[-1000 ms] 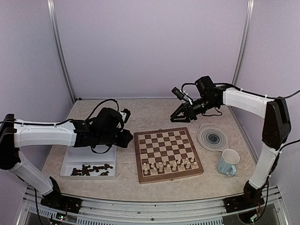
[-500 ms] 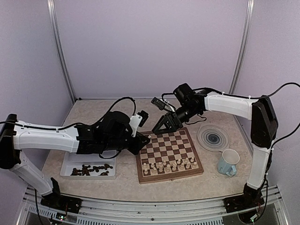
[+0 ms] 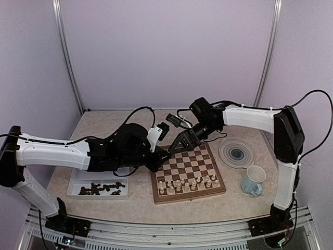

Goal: Set up the chess pieces on the board
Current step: Pass from the left arm to the right, then place the pawn at e2.

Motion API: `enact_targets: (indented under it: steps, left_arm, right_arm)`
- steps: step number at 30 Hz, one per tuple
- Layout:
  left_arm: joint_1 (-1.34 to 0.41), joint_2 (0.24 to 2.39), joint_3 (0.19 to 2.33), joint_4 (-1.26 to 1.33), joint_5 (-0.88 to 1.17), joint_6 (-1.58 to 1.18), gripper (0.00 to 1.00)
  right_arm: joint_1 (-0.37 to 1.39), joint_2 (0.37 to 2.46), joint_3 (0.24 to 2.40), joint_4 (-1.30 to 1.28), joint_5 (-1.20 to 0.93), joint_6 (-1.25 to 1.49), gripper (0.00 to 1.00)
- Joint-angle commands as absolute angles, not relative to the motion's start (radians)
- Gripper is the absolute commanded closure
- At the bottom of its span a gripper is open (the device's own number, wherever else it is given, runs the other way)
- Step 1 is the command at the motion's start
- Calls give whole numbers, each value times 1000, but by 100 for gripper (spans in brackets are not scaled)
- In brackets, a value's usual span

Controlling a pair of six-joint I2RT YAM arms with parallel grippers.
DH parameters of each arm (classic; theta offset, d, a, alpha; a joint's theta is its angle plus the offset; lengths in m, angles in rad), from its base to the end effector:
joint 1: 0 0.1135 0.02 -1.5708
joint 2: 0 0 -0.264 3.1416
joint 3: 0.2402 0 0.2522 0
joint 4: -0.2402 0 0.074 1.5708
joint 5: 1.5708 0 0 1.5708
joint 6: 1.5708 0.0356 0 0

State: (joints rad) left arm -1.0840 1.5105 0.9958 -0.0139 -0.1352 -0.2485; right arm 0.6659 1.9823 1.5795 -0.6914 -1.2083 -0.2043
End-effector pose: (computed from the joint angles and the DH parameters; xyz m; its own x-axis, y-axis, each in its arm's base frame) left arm 0.1639 -0.2993 0.2535 -0.4307 0.2927 -0.8537 0.7381 0.6586 -0.1465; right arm 0.3052 0.2821 0.2377 -0.5713 -0.5403 -0.6178 -0.6866 -0.0978 0.7205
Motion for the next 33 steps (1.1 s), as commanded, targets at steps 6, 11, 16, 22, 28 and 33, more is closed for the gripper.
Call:
enact_targets:
  steps: [6, 11, 16, 22, 28, 33]
  left_arm:
    - [-1091, 1523, 1024, 20, -145, -230, 92]
    - [-1092, 1531, 1028, 4, -193, -239, 66]
    - [-1092, 1448, 973, -32, -317, -217, 29]
    - [-923, 1223, 787, 63, -346, -294, 1]
    - [-618, 1065, 749, 46, -149, -351, 1]
    - [-589, 1087, 840, -70, -134, -247, 11]
  right_arm:
    - [680, 1999, 1591, -710, -1265, -216, 85]
    - [678, 1993, 1607, -729, -1233, -243, 94]
    - [656, 1943, 1619, -766, -1020, -334, 96]
    - [652, 1818, 1482, -731, -669, -471, 96]
    - [659, 1731, 1355, -698, -465, -570, 96]
    - [698, 1718, 1301, -703, -391, -619, 96]
